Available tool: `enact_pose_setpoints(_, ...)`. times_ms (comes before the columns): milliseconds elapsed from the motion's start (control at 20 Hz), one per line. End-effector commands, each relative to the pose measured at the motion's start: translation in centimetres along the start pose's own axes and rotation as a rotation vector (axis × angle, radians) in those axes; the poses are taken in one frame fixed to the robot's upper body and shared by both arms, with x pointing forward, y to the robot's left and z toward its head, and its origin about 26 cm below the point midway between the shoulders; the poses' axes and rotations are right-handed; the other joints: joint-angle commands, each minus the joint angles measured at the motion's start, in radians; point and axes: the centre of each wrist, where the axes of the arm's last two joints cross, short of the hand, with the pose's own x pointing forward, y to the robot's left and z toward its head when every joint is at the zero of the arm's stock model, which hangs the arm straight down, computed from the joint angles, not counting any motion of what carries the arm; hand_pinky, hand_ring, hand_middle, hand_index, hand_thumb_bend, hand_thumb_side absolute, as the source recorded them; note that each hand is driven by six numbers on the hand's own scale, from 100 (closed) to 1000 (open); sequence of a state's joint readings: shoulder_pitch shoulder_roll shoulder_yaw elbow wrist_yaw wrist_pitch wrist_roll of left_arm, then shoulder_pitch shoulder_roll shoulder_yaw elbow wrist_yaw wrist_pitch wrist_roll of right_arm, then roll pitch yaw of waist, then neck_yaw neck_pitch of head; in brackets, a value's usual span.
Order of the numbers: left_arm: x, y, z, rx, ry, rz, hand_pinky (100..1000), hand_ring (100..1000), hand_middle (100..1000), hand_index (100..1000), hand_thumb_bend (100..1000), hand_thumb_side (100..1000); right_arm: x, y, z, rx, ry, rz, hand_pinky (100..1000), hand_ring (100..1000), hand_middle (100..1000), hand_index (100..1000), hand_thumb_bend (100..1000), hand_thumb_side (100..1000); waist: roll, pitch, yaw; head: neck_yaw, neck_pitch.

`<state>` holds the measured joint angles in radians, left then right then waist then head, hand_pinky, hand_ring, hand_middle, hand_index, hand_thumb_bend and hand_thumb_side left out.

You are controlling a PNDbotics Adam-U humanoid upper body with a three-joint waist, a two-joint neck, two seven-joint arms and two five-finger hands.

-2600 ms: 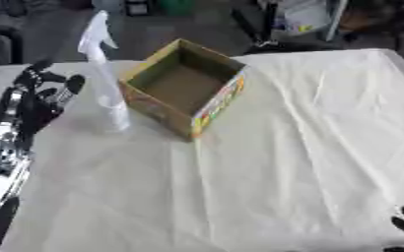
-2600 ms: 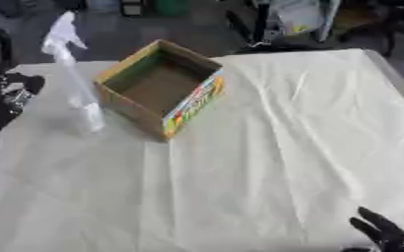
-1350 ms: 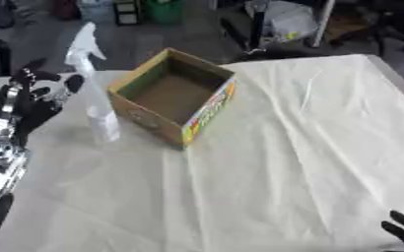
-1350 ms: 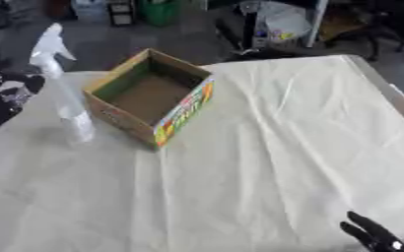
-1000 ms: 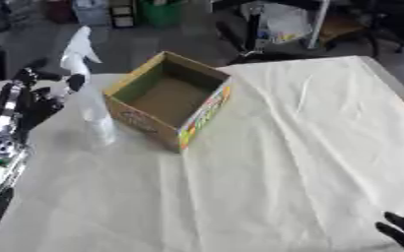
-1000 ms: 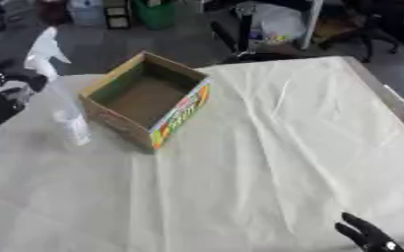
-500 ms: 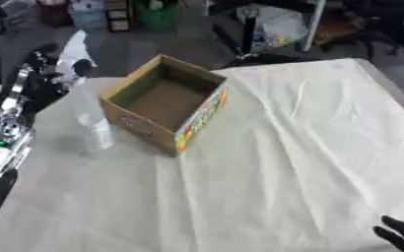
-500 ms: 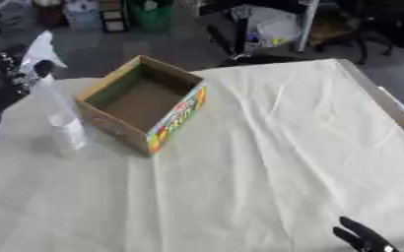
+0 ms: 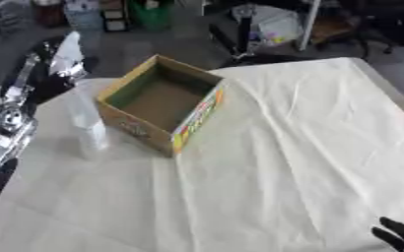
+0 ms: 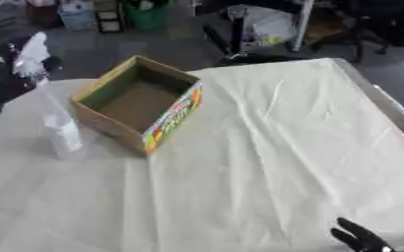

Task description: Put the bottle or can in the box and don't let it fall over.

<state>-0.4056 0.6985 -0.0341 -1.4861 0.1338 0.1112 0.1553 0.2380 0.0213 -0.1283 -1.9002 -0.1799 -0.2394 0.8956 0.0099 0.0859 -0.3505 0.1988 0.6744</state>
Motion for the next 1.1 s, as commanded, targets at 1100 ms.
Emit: enact_pose_setpoints(1100, 1.0, 1.1, -1.7, -0.043, 0.001, -0.022, 850, 900, 537, 836, 520, 299, 0.2, -0.2, -0.2, 0.024, -0.002, 0.014, 748, 1000, 1000, 1000, 100, 470, 0.001, -0.005, -0.013, -0.009, -0.016)
